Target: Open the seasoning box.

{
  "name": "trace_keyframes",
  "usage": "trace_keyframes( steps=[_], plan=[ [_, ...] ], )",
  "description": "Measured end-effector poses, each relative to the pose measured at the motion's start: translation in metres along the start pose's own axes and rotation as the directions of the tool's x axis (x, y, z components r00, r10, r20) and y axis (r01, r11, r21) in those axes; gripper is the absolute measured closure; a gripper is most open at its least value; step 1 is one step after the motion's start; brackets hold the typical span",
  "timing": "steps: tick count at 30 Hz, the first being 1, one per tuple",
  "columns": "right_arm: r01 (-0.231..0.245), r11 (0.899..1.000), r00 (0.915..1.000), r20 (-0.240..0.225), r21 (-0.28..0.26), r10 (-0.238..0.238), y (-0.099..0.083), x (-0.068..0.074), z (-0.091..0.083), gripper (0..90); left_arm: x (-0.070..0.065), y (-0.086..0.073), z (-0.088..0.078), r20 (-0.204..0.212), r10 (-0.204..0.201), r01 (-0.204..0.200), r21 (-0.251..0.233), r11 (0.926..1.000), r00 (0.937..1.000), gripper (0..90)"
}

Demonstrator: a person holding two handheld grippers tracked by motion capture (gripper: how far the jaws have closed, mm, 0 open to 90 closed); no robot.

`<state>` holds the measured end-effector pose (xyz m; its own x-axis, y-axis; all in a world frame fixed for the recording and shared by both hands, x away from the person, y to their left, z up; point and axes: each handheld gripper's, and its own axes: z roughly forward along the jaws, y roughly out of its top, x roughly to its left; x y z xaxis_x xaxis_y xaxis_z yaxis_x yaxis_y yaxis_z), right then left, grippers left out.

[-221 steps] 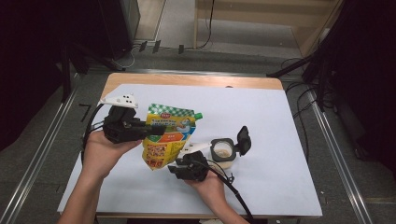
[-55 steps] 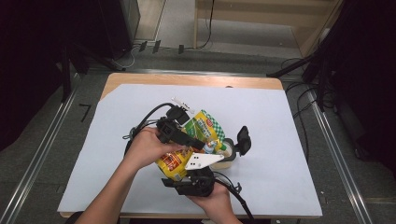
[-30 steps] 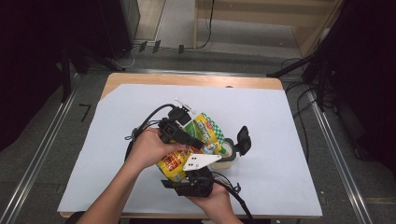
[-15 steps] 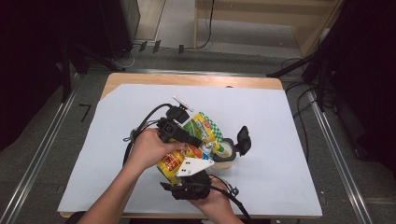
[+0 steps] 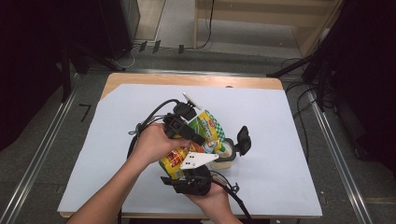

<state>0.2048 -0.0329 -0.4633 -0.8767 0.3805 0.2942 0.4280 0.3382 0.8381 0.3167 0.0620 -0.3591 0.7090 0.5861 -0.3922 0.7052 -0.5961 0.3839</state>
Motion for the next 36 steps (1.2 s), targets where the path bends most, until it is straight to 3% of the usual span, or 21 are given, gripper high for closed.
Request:
trace_keyframes(
  steps=[3, 9, 16, 20, 31, 36],
  plan=[
    [-0.006, 1.000, 1.0000, 0.005, -0.015, 0.006, 0.001, -0.002, -0.001, 64.4, -0.002, 0.007, 0.001, -0.022, 0.012, -0.012, 0.027, 0.9996, 0.9997, 86.0],
    [0.011, 1.000, 0.9997, 0.022, -0.011, -0.010, 0.002, -0.001, -0.001, 62.9, -0.001, 0.012, 0.004, -0.034, -0.006, 0.008, 0.057, 0.9984, 0.9994, 84.7],
    [-0.019, 1.000, 0.9998, -0.011, 0.003, 0.019, 0.006, -0.002, 0.000, 65.1, 0.003, 0.019, 0.003, -0.026, -0.022, 0.024, 0.075, 0.9969, 0.9994, 83.8],
    [-0.035, 0.999, 0.9991, -0.024, -0.010, 0.035, 0.008, -0.004, -0.001, 65.1, 0.000, 0.025, 0.002, -0.053, -0.011, 0.016, 0.086, 0.9962, 0.9985, 84.3],
    [-0.005, 1.000, 0.9999, -0.011, -0.006, 0.005, 0.010, -0.004, -0.002, 62.2, -0.008, 0.038, 0.005, -0.081, 0.016, -0.006, 0.121, 0.9926, 0.9966, 86.3],
    [0.019, 1.000, 0.9997, 0.015, 0.000, -0.019, 0.010, -0.004, -0.003, 68.6, -0.009, 0.040, 0.006, -0.074, 0.013, -0.004, 0.121, 0.9927, 0.9971, 86.7]
  ],
)
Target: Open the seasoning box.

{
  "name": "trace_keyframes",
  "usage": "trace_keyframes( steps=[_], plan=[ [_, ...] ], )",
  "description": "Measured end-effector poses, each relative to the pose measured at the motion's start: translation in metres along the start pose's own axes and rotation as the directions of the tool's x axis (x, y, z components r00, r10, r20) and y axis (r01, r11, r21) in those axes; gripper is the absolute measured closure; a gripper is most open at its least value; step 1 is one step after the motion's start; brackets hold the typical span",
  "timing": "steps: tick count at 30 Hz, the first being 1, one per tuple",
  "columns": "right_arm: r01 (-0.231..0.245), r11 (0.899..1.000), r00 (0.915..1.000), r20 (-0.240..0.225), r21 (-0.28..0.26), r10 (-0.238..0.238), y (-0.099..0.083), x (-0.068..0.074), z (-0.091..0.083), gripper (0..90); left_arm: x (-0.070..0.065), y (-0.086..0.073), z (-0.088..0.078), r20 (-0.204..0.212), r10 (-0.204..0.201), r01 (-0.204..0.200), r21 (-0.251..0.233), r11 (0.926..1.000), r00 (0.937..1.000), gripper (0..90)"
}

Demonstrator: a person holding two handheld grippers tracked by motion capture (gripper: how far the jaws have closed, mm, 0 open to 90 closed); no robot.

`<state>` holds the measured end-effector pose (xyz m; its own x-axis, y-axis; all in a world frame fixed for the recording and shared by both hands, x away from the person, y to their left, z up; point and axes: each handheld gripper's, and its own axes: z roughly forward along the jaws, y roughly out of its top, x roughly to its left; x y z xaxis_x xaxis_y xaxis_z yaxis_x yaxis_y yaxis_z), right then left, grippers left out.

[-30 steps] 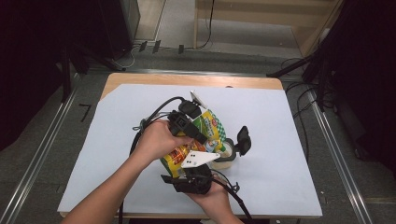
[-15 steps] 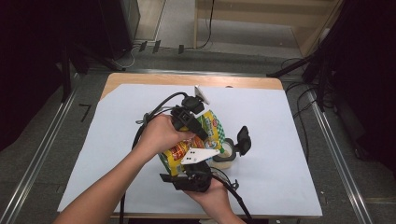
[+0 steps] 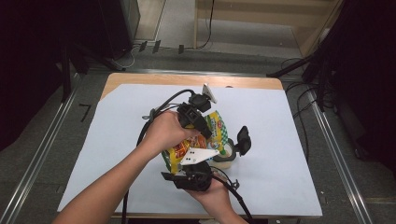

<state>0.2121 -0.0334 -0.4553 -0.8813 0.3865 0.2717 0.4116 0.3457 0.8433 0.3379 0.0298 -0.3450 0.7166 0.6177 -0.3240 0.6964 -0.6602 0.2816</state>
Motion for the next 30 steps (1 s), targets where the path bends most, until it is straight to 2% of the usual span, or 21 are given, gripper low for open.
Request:
trace_keyframes(
  steps=[8, 14, 17, 21, 26, 30],
  plan=[
    [-0.007, 1.000, 1.0000, 0.002, -0.005, 0.007, 0.002, 0.000, 0.003, 69.6, 0.000, 0.001, -0.001, -0.013, -0.007, 0.007, 0.005, 1.0000, 0.9999, 86.2],
    [-0.011, 1.000, 0.9999, -0.004, -0.018, 0.011, 0.003, -0.001, 0.005, 69.3, -0.003, 0.002, -0.002, -0.042, -0.006, 0.007, 0.010, 0.9999, 0.9991, 86.5],
    [-0.012, 1.000, 0.9998, -0.019, -0.023, 0.012, 0.002, -0.002, 0.010, 63.3, -0.007, 0.005, -0.001, -0.060, 0.004, -0.003, 0.018, 0.9998, 0.9982, 86.6],
    [0.010, 1.000, 0.9999, 0.001, -0.029, -0.010, 0.002, -0.002, 0.010, 71.0, -0.010, 0.006, -0.001, -0.067, 0.002, -0.001, 0.020, 0.9998, 0.9978, 86.9],
    [0.028, 0.999, 0.9995, 0.019, -0.037, -0.027, 0.001, -0.004, 0.012, 69.8, -0.011, 0.005, -0.003, -0.081, 0.004, -0.004, 0.001, 1.0000, 0.9967, 87.8],
    [0.037, 0.998, 0.9987, 0.036, -0.041, -0.036, 0.000, -0.004, 0.013, 72.7, -0.012, 0.003, -0.004, -0.087, 0.009, -0.008, 0.005, 1.0000, 0.9962, 88.5]
  ],
)
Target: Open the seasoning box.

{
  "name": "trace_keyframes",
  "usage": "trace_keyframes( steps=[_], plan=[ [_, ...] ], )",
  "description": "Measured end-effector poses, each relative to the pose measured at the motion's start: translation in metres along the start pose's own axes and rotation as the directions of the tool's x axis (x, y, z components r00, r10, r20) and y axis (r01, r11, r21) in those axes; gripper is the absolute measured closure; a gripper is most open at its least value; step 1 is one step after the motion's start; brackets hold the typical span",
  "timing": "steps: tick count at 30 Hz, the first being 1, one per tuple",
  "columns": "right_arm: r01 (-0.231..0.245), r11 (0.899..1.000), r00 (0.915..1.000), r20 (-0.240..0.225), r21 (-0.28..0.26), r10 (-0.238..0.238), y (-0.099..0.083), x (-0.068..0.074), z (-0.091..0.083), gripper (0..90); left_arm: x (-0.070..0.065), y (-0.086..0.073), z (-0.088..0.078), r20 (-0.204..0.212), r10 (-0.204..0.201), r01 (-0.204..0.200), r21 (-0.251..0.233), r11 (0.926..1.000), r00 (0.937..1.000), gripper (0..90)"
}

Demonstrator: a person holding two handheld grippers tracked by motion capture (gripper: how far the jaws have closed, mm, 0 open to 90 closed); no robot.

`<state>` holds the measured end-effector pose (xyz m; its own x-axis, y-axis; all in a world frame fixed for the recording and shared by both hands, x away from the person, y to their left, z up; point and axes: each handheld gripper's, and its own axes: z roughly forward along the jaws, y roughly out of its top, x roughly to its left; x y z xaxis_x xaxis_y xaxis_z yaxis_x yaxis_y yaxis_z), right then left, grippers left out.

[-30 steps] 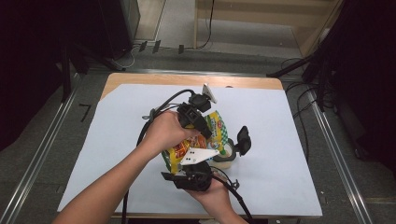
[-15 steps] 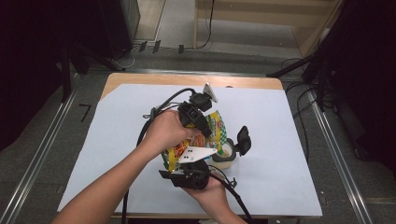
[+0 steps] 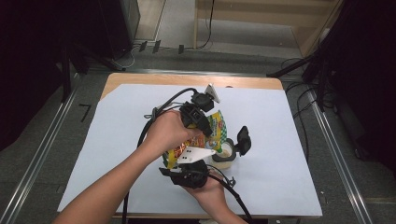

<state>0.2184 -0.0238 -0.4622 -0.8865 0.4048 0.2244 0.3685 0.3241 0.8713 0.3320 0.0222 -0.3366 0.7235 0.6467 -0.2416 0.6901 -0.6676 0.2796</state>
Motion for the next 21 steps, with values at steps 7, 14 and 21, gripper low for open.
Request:
trace_keyframes(
  steps=[7, 14, 21],
  plan=[
    [-0.039, 0.999, 0.9992, -0.012, -0.009, 0.039, 0.002, -0.002, -0.003, 73.1, -0.002, 0.004, 0.001, -0.028, 0.008, -0.008, 0.002, 1.0000, 0.9996, 88.2],
    [-0.069, 0.997, 0.9967, -0.043, -0.023, 0.068, 0.004, -0.002, -0.009, 73.7, 0.001, 0.013, 0.002, -0.015, -0.006, 0.006, 0.030, 0.9995, 0.9999, 86.1],
    [-0.103, 0.994, 0.9925, -0.070, -0.032, 0.100, 0.006, -0.003, -0.013, 73.8, 0.004, 0.020, 0.002, 0.007, -0.021, 0.021, 0.057, 0.9982, 0.9998, 85.6]
  ],
)
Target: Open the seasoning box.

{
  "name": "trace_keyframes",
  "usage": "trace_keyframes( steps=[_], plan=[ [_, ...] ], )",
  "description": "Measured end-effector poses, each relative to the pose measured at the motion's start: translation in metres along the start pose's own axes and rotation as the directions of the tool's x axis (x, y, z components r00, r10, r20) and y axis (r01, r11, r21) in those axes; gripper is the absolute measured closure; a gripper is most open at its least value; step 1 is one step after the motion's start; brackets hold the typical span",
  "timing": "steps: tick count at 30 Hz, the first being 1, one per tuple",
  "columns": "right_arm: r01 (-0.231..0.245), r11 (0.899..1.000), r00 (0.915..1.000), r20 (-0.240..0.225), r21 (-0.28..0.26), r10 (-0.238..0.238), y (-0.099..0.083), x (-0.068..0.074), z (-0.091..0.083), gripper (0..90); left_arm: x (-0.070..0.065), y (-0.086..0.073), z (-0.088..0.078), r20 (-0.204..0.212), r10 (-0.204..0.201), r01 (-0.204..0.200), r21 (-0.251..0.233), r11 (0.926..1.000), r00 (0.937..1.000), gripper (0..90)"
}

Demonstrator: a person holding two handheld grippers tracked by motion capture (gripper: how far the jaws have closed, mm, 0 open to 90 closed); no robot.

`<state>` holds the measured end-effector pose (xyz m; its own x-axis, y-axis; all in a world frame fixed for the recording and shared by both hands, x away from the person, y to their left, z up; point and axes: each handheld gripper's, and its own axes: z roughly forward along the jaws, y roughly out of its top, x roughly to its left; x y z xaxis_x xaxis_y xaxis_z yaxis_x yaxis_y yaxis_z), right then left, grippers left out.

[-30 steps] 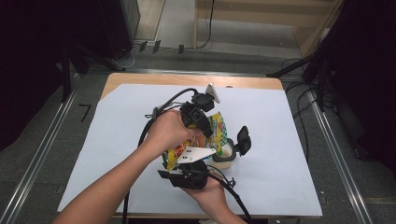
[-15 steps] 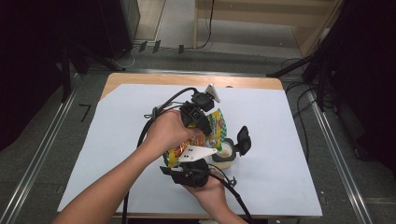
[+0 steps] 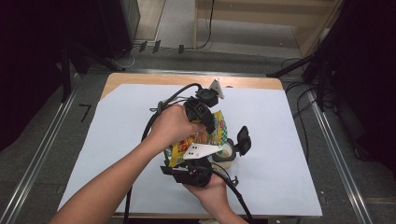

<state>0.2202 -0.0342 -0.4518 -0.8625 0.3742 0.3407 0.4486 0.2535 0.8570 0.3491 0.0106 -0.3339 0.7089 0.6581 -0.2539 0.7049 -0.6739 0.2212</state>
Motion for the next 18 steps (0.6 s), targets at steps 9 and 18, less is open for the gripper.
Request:
trace_keyframes(
  steps=[9, 18],
  plan=[
    [-0.007, 1.000, 0.9998, -0.020, -0.005, 0.007, 0.003, 0.001, -0.001, 69.7, 0.006, 0.005, 0.000, 0.029, -0.023, 0.022, 0.026, 0.9994, 0.9993, 87.8],
    [-0.021, 1.000, 0.9995, 0.023, -0.015, 0.021, 0.004, 0.000, -0.002, 73.9, -0.006, 0.009, -0.001, -0.045, 0.014, -0.012, 0.026, 0.9996, 0.9989, 88.2]
  ],
)
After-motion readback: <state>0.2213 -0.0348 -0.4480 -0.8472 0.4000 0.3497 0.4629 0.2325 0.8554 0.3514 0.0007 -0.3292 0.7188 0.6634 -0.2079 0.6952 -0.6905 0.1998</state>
